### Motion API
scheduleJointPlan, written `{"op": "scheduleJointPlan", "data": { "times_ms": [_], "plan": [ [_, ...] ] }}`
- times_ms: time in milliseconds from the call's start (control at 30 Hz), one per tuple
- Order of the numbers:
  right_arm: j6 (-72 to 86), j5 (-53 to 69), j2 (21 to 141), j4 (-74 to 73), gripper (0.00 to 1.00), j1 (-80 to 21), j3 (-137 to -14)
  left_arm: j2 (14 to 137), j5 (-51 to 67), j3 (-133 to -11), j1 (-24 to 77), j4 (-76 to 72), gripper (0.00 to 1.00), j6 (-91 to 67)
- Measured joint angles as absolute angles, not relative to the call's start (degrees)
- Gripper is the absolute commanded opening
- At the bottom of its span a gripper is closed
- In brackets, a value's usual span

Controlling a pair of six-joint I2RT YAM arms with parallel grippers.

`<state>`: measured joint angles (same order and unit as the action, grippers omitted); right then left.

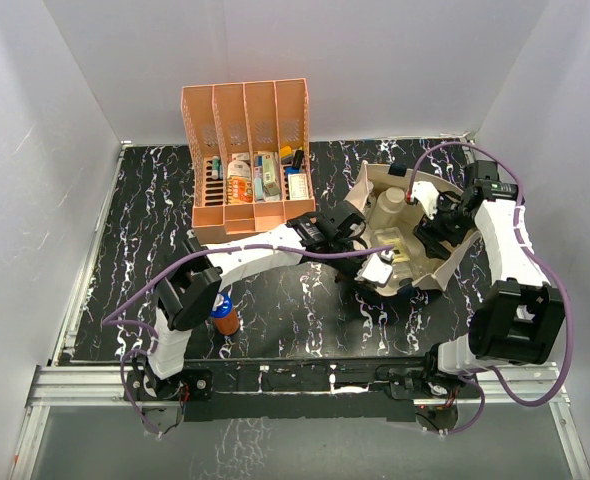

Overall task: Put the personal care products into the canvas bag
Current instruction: Adjust the care product in the canvas bag.

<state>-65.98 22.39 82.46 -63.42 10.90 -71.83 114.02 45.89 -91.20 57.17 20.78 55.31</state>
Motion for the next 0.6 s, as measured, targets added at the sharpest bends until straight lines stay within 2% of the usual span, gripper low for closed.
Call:
{"op": "scheduleJointPlan", "data": {
  "times_ms": [300,600],
  "plan": [
    [-66.63,22.39,83.13,-64.58,0.91,10.9,-72.64,114.02,45.89,-91.2,57.17,20.78,0.0,55.29],
    [-67.33,22.57,83.13,-65.84,0.98,10.9,-73.01,114.02,45.91,-91.2,57.17,20.69,0.0,55.31]
  ]
}}
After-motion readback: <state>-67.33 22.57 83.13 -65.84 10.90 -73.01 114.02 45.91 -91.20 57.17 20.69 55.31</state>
